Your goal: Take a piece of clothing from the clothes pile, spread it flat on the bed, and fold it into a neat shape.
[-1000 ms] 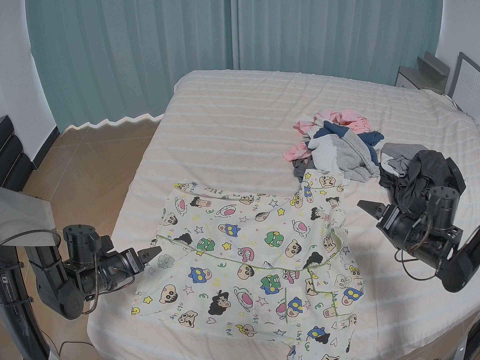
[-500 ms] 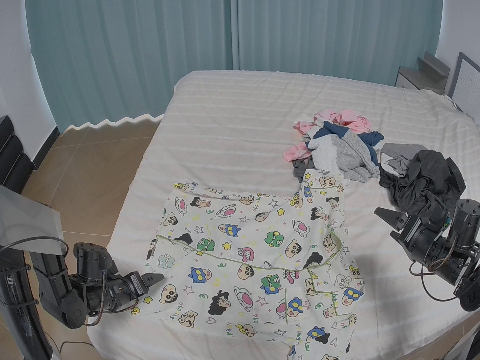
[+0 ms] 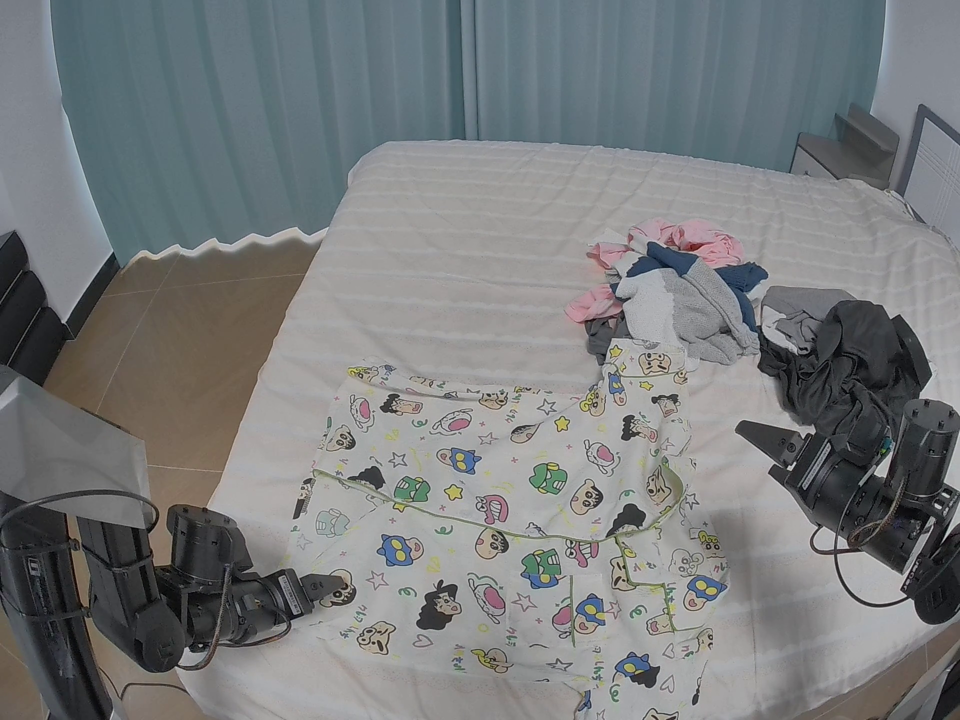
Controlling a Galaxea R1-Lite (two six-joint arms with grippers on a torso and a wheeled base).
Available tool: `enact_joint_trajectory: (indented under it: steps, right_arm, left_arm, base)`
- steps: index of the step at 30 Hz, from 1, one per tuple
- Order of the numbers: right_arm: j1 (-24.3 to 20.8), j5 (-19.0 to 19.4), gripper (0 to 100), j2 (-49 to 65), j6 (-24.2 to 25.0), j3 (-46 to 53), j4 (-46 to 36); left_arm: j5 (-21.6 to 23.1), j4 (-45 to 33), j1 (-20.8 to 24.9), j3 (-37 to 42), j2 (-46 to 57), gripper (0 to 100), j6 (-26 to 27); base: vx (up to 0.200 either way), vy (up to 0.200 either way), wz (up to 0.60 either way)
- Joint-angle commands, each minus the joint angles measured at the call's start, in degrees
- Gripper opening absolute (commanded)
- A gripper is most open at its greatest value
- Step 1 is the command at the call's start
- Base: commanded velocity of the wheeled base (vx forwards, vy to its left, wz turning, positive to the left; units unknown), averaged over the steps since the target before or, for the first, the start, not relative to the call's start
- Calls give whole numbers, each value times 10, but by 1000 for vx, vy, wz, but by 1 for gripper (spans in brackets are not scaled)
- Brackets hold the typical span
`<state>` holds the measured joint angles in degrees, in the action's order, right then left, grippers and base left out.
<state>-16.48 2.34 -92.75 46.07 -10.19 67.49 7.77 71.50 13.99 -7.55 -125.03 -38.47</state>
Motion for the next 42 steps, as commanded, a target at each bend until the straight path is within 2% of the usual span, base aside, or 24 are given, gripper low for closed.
enact_joint_trajectory:
  steps: [1, 8, 11, 12, 19, 24, 29, 31, 33, 36, 39, 42]
  right_arm:
    - [-2, 0, 100, -8, 0, 0, -1]
    - [-3, 0, 100, -8, 0, 0, -1]
    - [-7, 0, 100, -8, -1, -1, -1]
    - [-7, 0, 100, -8, -1, -1, -1]
    - [-7, 0, 100, -7, -1, -1, 0]
    - [-8, 0, 100, -7, -2, -1, 0]
    - [-8, 0, 100, -6, -2, -1, 0]
    - [-8, 0, 100, -7, -2, -2, 0]
    - [-8, 0, 100, -6, -2, -2, 0]
    - [-8, -1, 100, -6, -2, -2, 0]
    - [-8, -1, 100, -5, -2, -2, 0]
    - [-8, -1, 100, -5, -3, -2, 0]
  left_arm:
    - [-11, 1, 21, 5, -3, 100, -1]
    - [-16, 1, 20, -1, -5, 100, -4]
    - [-26, 1, 19, -22, -6, 100, -41]
    - [-31, 1, 19, -27, -6, 0, -45]
    - [-58, 1, 16, -41, -10, 0, -51]
    - [-115, 1, 14, -61, -8, 0, -50]
    - [-131, 6, 14, -59, 2, 0, -42]
    - [-162, 10, 14, -55, 26, 0, -3]
    - [-176, 26, 14, -51, 36, 0, 9]
    - [-182, 46, 14, -48, 42, 0, 17]
    - [-197, 91, 4, -27, 39, 0, 58]
    - [-197, 109, 2, -13, 34, 0, 74]
  base:
    - [0, 0, 0]
    - [0, 0, 0]
    - [0, 0, 0]
    - [0, 0, 0]
    - [0, 0, 0]
    - [0, 0, 0]
    - [0, 0, 0]
    - [0, 0, 0]
    - [0, 0, 0]
    - [0, 0, 0]
    - [0, 0, 0]
    - [0, 0, 0]
